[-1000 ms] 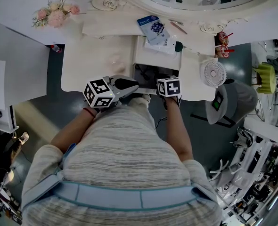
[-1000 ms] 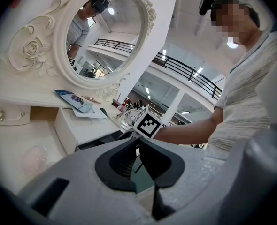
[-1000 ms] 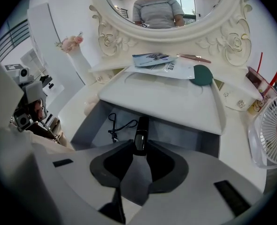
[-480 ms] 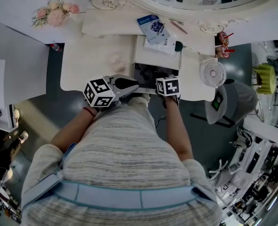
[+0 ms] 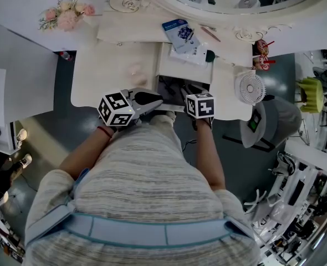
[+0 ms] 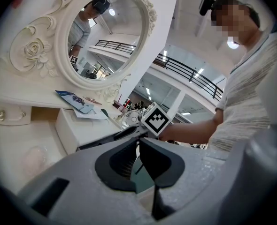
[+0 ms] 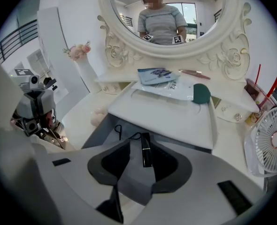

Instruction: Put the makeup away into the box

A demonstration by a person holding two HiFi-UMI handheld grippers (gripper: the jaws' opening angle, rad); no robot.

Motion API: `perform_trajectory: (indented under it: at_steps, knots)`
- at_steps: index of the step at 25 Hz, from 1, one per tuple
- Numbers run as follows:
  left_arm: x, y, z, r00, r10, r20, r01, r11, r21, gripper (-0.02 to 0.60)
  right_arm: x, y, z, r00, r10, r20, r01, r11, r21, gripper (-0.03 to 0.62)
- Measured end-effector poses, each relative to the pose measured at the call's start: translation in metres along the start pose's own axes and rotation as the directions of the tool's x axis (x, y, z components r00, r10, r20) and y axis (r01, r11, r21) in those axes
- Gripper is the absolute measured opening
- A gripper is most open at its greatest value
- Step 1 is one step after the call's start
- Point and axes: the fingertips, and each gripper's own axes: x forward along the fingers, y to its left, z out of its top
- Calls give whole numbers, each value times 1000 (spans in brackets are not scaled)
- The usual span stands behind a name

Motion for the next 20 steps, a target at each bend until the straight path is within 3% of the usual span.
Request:
perform_trajectory:
  at_steps: [12,20]
  knots:
    - [0,3,4,1000,4,15,-4,1000,3,17,-24,-4,65,993,-20,116,32,994,-106,117]
    - [-3,9,6,999,32,31,-31,999,-11,17,-23,-25,118,973,-118,197,169,948,-270,100]
